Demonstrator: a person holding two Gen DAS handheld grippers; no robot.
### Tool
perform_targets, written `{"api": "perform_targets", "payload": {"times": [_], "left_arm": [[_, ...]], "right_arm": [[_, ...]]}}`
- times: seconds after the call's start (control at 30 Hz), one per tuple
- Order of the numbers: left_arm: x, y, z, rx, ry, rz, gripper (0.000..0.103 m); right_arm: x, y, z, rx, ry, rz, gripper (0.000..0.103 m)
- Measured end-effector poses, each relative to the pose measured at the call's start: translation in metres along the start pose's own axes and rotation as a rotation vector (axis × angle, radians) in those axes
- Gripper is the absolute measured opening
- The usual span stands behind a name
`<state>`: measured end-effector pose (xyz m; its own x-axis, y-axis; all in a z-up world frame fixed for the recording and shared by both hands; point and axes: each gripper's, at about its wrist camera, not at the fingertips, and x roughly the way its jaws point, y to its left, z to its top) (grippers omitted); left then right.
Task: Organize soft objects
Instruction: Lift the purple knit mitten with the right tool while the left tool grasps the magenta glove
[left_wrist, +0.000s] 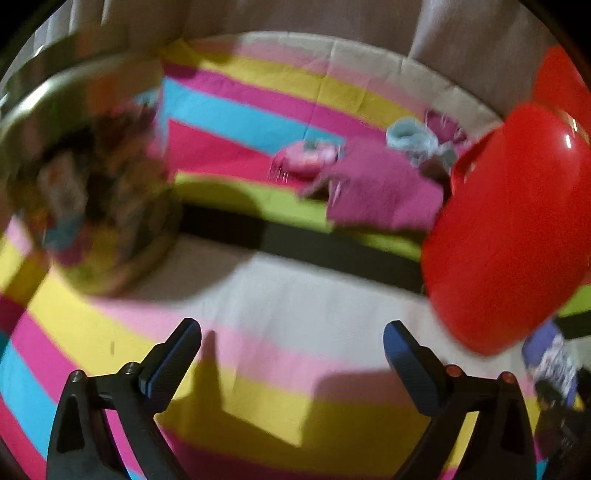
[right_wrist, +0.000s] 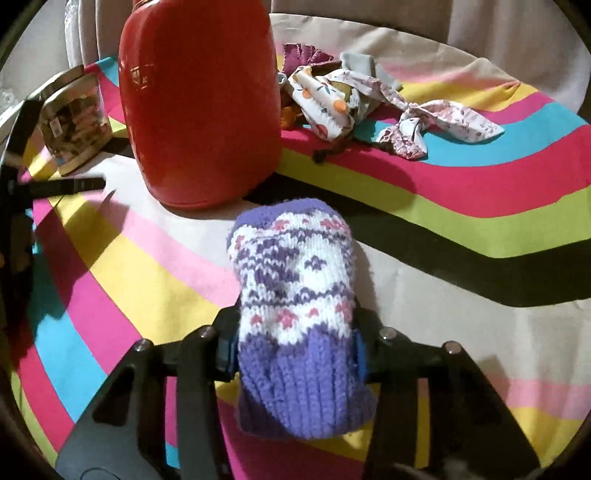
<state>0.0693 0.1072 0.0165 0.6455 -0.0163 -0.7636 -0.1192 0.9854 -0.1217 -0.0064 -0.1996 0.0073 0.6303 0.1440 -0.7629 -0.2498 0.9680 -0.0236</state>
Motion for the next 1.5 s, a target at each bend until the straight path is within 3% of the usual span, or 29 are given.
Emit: {"api": "perform_targets", "payload": {"times": [0.1, 0.2, 0.3, 0.37, 0.43, 0.47, 0.5, 0.67, 0.77, 0.87, 0.9, 0.93, 1.0, 1.03, 1.1, 1.27, 1.37, 1.4, 1.43, 1.5], "left_arm": [[0.008, 0.003, 0.031, -0.052, -0.039, -0.051, 0.100], [0.030, 0.007, 0.058, -0.143, -0.003, -0.140, 0.100], [0.054, 0.004, 0.072, -0.184, 0.027, -0.144, 0.100], [0.069, -0.003, 0.076, -0.155, 0.024, -0.121, 0.084], [0.076, -0.010, 0.074, -0.112, 0.029, -0.124, 0.029], [0.075, -0.013, 0.073, -0.095, 0.023, -0.141, 0.009], [0.071, -0.015, 0.070, -0.088, 0.018, -0.169, 0.007], [-0.026, -0.015, 0.026, -0.039, -0.187, -0.144, 0.007], [-0.072, 0.001, -0.008, -0.041, -0.200, -0.130, 0.007], [-0.089, 0.021, -0.029, -0.055, -0.187, -0.096, 0.013], [-0.089, 0.023, -0.032, -0.048, -0.172, -0.085, 0.024], [-0.088, 0.024, -0.034, -0.034, -0.154, -0.068, 0.044], [-0.087, 0.025, -0.042, -0.008, -0.161, -0.039, 0.073], [-0.085, 0.023, -0.042, 0.001, -0.173, -0.018, 0.083], [-0.080, 0.016, -0.040, 0.037, -0.176, 0.020, 0.087], [-0.034, 0.004, -0.030, 0.128, -0.059, 0.094, 0.087], [-0.022, 0.005, -0.032, 0.144, -0.032, 0.150, 0.087], [-0.022, 0.008, -0.033, 0.129, -0.036, 0.142, 0.082], [-0.021, 0.013, -0.034, 0.099, -0.031, 0.119, 0.052], [-0.022, 0.019, -0.035, 0.066, -0.031, 0.063, 0.015]], "right_arm": [[0.001, -0.004, 0.001, 0.023, 0.003, 0.009, 0.053], [0.005, -0.003, 0.002, 0.017, 0.005, 0.000, 0.056], [0.005, -0.001, 0.002, 0.023, 0.005, 0.004, 0.057], [0.006, 0.000, 0.002, 0.025, 0.005, 0.003, 0.058], [0.007, 0.000, 0.003, 0.032, 0.006, -0.001, 0.060], [0.007, -0.001, 0.004, 0.034, 0.007, -0.001, 0.060], [0.008, -0.001, 0.004, 0.036, 0.007, -0.001, 0.061], [0.007, -0.002, 0.003, 0.038, 0.007, 0.003, 0.061], [0.008, -0.002, 0.003, 0.039, 0.008, 0.002, 0.062], [0.008, -0.002, 0.003, 0.039, 0.008, 0.001, 0.062], [0.008, -0.002, 0.003, 0.040, 0.008, 0.001, 0.062], [0.008, -0.002, 0.003, 0.041, 0.008, 0.001, 0.062], [0.007, -0.001, 0.003, 0.042, 0.008, 0.000, 0.062], [0.007, -0.001, 0.003, 0.042, 0.008, -0.001, 0.062], [0.007, -0.001, 0.003, 0.041, 0.009, -0.003, 0.063], [0.008, -0.002, 0.004, 0.043, 0.010, -0.004, 0.064], [0.008, -0.002, 0.004, 0.044, 0.010, -0.004, 0.064], [0.008, -0.002, 0.004, 0.044, 0.010, -0.004, 0.065], [0.008, -0.002, 0.004, 0.044, 0.010, -0.005, 0.065], [0.008, -0.002, 0.004, 0.045, 0.010, -0.005, 0.065]]}}
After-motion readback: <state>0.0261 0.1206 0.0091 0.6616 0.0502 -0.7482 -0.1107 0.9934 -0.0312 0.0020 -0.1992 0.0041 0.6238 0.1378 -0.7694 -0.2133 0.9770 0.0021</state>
